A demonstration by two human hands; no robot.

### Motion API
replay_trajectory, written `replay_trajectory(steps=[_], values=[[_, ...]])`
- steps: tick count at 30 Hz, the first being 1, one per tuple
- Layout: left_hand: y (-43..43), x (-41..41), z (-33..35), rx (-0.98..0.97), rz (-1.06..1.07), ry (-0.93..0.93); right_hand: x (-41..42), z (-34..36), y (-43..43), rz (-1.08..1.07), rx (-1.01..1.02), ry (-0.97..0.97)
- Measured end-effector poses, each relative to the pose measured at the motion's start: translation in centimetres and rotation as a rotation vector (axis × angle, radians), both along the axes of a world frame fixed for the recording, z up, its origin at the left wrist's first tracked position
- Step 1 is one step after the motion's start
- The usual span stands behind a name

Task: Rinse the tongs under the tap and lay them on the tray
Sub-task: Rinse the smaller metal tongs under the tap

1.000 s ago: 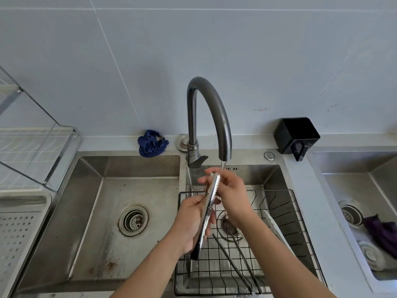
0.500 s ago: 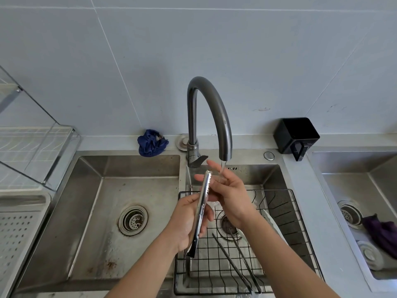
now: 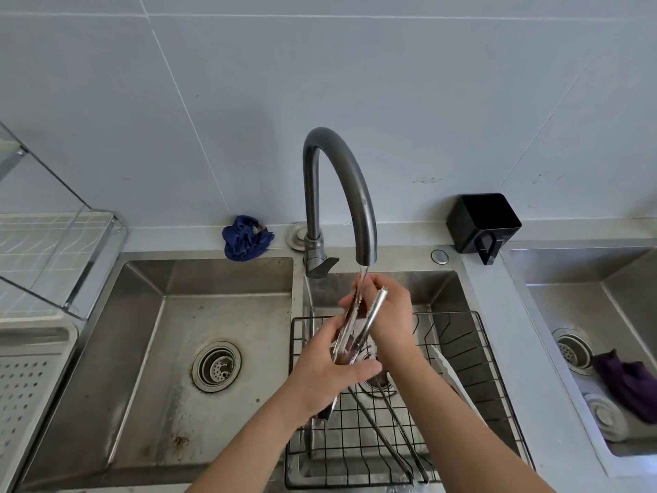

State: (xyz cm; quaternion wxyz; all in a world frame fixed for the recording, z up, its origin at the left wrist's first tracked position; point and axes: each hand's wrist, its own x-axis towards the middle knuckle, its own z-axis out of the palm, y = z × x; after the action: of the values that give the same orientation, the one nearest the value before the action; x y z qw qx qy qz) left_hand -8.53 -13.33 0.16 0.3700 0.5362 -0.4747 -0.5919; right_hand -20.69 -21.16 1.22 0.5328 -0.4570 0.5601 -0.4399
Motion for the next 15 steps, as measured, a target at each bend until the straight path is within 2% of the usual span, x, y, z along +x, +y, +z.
replay_trajectory(steps=[1,4,6,12,15], values=[[-0.2,-0.3,-0.1,0.004,0.032,-0.023,0.0,0.0,0.0,0.011,0.02,-0.045],[-0.3,0.0,-0.2,0.095,0.133,0.147,-0.2,0.3,0.1,0.151,0.094,-0.274],[-0.1,0.9,-0.3,0.109,0.139,0.166,-0.5,0.5,0.4,0.213,0.106,-0.346],[1.2,1.6,-0.7,0.117,0.09,0.103,0.2,0.3,1.2,0.103,0.043,-0.21],[1.9,1.7,-0.8,0.113,0.108,0.08,0.3,0.0,1.8,0.153,0.063,-0.216]])
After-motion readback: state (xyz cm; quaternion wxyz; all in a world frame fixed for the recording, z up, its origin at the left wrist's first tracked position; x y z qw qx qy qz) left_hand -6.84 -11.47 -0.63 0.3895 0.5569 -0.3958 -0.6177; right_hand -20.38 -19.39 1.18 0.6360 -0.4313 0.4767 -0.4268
